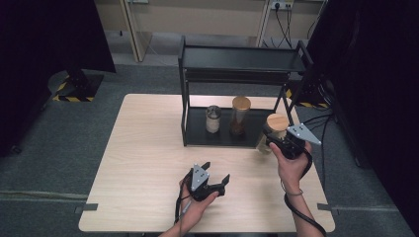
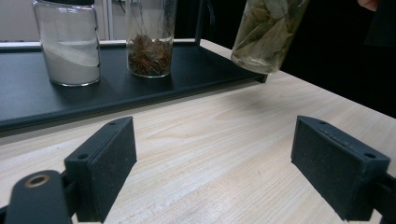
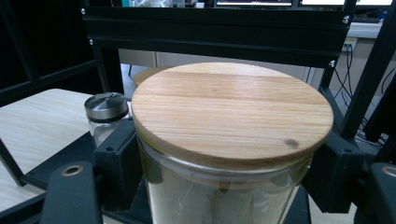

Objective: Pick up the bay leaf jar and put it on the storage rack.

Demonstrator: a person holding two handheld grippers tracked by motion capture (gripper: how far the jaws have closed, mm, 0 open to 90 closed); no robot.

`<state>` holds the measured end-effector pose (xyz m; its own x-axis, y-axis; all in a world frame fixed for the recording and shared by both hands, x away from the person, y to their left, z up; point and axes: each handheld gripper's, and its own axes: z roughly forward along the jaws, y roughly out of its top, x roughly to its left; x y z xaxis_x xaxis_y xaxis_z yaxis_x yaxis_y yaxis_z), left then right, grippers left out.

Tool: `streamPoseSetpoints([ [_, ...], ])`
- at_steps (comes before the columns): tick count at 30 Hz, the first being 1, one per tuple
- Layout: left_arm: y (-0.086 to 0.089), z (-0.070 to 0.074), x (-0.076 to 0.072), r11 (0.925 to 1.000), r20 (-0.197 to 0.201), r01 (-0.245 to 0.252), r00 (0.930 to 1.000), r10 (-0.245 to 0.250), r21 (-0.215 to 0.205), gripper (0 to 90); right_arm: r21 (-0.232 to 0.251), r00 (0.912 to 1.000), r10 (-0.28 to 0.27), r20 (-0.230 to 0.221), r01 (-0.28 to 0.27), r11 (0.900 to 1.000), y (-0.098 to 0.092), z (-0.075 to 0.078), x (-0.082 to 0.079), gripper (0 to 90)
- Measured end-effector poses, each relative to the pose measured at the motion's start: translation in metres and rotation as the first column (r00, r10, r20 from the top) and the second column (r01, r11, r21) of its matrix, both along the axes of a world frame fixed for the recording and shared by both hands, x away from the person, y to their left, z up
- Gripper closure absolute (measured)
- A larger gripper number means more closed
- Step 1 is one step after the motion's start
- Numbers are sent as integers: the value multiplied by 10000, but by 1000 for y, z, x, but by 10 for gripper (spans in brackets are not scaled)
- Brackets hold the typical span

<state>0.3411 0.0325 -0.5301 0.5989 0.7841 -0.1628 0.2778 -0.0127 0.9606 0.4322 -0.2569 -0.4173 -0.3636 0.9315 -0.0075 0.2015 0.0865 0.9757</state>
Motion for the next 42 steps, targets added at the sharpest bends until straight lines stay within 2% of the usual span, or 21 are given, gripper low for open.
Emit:
streamPoseSetpoints([
  [17, 0, 0, 0, 10000, 15, 7, 10000, -7, -4, 138, 54, 9997, -199, -116, 199, 9998, 10, 0, 23, 253],
  [42, 0, 0, 0, 10000, 31, 9, 10000, -9, -16, 138, 71, 9985, -491, -248, 493, 9988, 13, 4, 46, 253],
])
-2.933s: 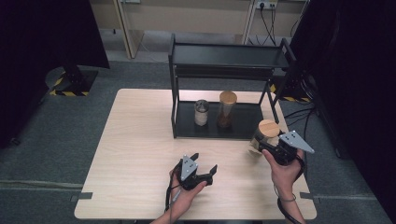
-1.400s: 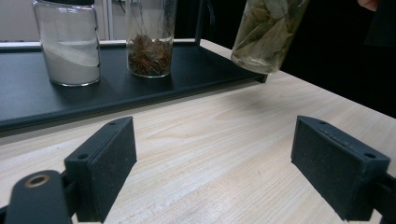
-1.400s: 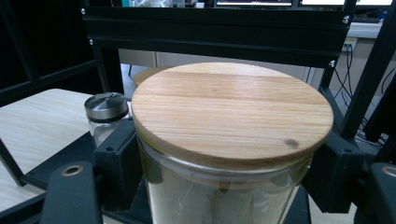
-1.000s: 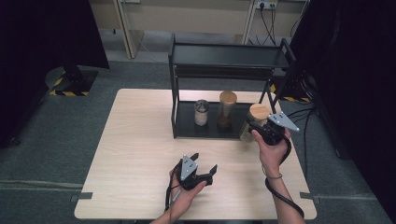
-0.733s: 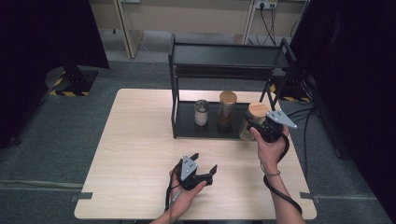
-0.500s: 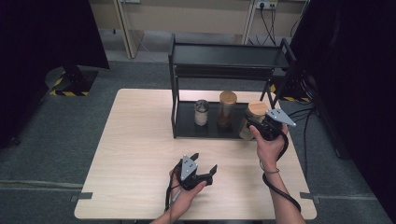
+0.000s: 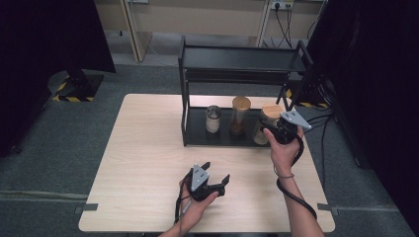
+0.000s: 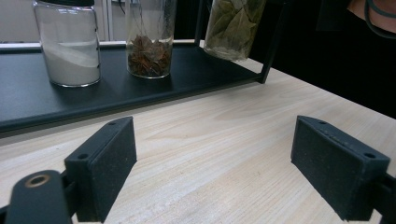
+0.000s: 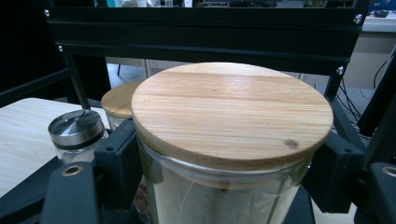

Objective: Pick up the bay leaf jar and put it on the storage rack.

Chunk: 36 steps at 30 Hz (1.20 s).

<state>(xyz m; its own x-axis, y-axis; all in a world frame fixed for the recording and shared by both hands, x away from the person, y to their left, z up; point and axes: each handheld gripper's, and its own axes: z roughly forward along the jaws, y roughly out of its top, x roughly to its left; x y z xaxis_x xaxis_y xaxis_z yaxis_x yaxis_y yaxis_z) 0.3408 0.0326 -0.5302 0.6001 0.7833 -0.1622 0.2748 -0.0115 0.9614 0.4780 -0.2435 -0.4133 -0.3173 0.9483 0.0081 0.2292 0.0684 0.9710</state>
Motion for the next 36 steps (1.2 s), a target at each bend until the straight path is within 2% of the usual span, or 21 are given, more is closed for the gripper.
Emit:
streamPoseSetpoints([
  [36, 0, 0, 0, 10000, 3, 8, 10000, -8, -30, 139, -12, 9985, -449, -323, 449, 9990, -2, -3, 32, 253],
])
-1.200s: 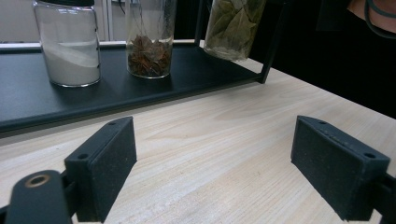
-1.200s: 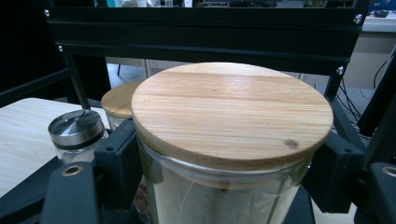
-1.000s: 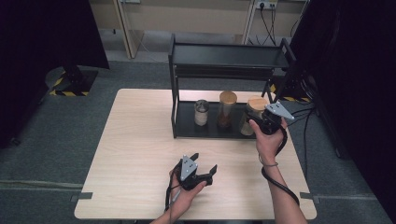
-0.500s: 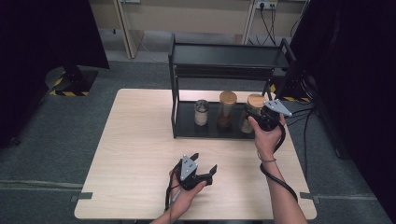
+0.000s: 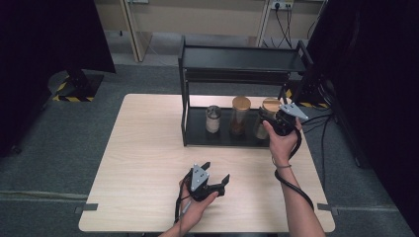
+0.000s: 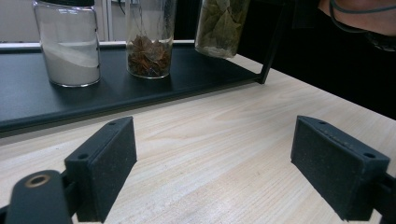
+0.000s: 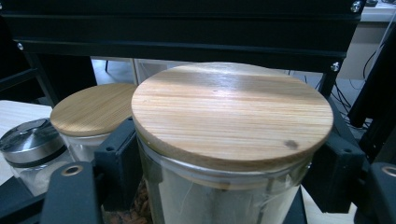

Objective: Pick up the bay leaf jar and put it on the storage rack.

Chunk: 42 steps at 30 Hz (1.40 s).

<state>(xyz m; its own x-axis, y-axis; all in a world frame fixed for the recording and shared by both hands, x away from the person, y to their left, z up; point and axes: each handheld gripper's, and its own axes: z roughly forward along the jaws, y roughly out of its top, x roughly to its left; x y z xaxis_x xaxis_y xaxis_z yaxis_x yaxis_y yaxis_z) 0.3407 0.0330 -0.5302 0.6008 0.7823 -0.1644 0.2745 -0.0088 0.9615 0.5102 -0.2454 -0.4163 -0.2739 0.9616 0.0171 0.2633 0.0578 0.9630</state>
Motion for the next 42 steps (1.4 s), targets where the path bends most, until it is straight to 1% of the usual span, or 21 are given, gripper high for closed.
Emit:
streamPoseSetpoints([
  [14, 0, 0, 0, 10000, -3, 5, 10000, -5, -14, 139, -62, 9998, -131, -132, 130, 9999, 1, -2, 12, 253],
  [21, 0, 0, 0, 10000, -3, 6, 10000, -6, -10, 139, -67, 9993, -241, -291, 240, 9997, 0, -7, 18, 253],
  [27, 0, 0, 0, 10000, -14, 9, 10000, -9, -7, 139, -123, 9992, -251, -300, 247, 9996, 1, -9, 21, 253],
  [35, 0, 0, 0, 10000, 11, 12, 10000, -12, 4, 139, -152, 9986, -328, -403, 322, 9994, 2, -14, 25, 253],
  [42, 0, 0, -1, 10000, 20, 22, 10000, -22, 18, 139, -273, 9978, -425, -501, 411, 9988, 2, -19, 29, 252],
])
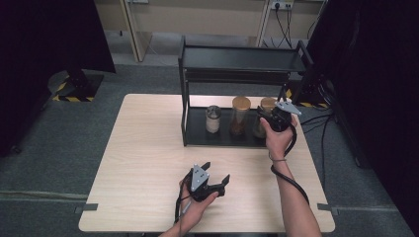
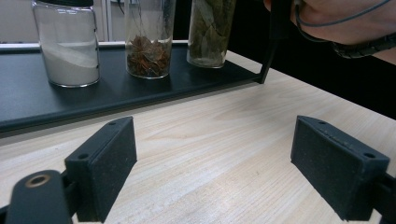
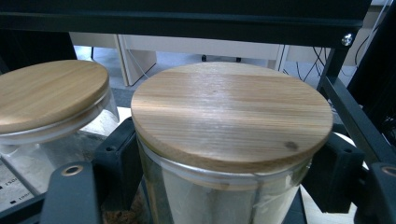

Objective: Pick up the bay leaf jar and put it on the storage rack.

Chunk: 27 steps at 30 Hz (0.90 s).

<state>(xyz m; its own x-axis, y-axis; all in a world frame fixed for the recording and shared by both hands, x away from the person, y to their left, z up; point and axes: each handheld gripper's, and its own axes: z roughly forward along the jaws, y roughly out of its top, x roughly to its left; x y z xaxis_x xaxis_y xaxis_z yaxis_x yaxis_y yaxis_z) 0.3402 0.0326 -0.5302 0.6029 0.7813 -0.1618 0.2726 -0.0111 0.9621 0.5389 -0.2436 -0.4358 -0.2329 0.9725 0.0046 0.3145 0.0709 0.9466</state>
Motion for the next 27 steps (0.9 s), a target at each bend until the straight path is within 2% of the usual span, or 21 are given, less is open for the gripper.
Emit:
streamPoseSetpoints([
  [13, 0, 0, 0, 10000, -22, 3, 10000, -3, -26, 140, -113, 9999, -82, -150, 81, 9999, -2, -7, 3, 252],
  [27, 0, 0, 0, 10000, 14, -7, 10000, 7, 16, 141, -66, 9999, -13, -100, 13, 10000, -4, -9, -2, 251],
])
